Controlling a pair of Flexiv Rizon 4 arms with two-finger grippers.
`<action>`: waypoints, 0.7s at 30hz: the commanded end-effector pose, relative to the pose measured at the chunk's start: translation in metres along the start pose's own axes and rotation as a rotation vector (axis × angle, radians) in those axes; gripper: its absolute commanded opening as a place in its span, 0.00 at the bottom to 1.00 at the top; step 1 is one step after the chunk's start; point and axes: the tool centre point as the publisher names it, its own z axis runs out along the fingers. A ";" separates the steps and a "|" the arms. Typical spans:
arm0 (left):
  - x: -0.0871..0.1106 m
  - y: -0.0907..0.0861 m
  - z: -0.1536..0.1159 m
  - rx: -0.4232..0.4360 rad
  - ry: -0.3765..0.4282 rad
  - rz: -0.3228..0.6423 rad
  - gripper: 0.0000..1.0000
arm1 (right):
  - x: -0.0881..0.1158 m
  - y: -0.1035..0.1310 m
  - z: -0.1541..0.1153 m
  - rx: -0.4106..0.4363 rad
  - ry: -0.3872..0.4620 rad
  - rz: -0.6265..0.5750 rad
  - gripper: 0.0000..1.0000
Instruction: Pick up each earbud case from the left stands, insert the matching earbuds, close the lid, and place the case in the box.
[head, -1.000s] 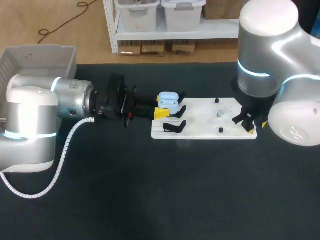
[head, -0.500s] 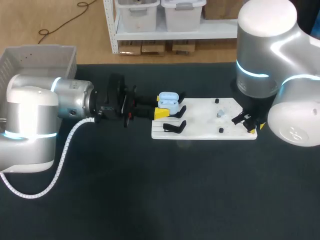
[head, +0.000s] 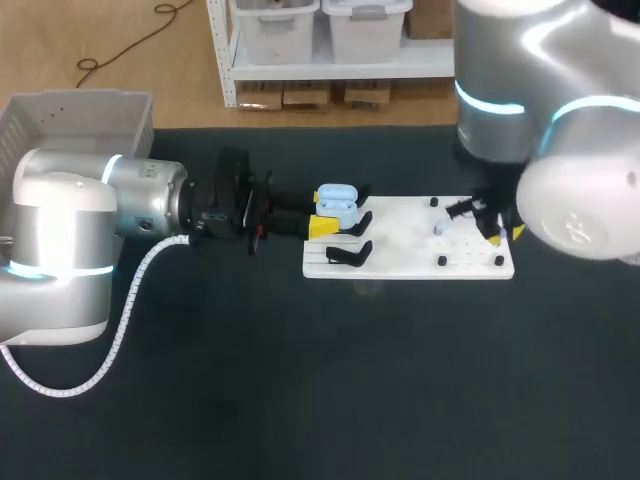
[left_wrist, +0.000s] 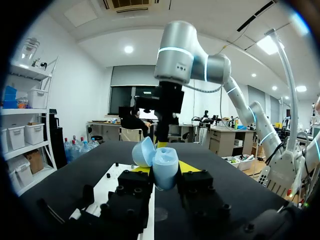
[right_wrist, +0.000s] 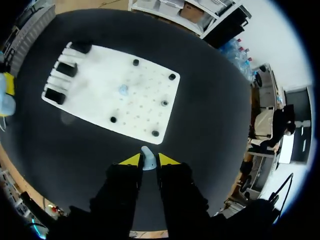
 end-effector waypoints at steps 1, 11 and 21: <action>0.001 0.000 0.000 0.000 -0.002 0.002 0.00 | 0.000 0.014 -0.046 -0.024 0.019 0.029 0.00; 0.001 0.000 0.000 0.000 -0.002 0.002 0.00 | -0.015 0.064 -0.105 0.009 0.069 0.010 0.00; 0.001 0.000 0.000 0.000 -0.002 0.002 0.00 | -0.020 0.086 -0.115 0.043 0.071 -0.056 0.00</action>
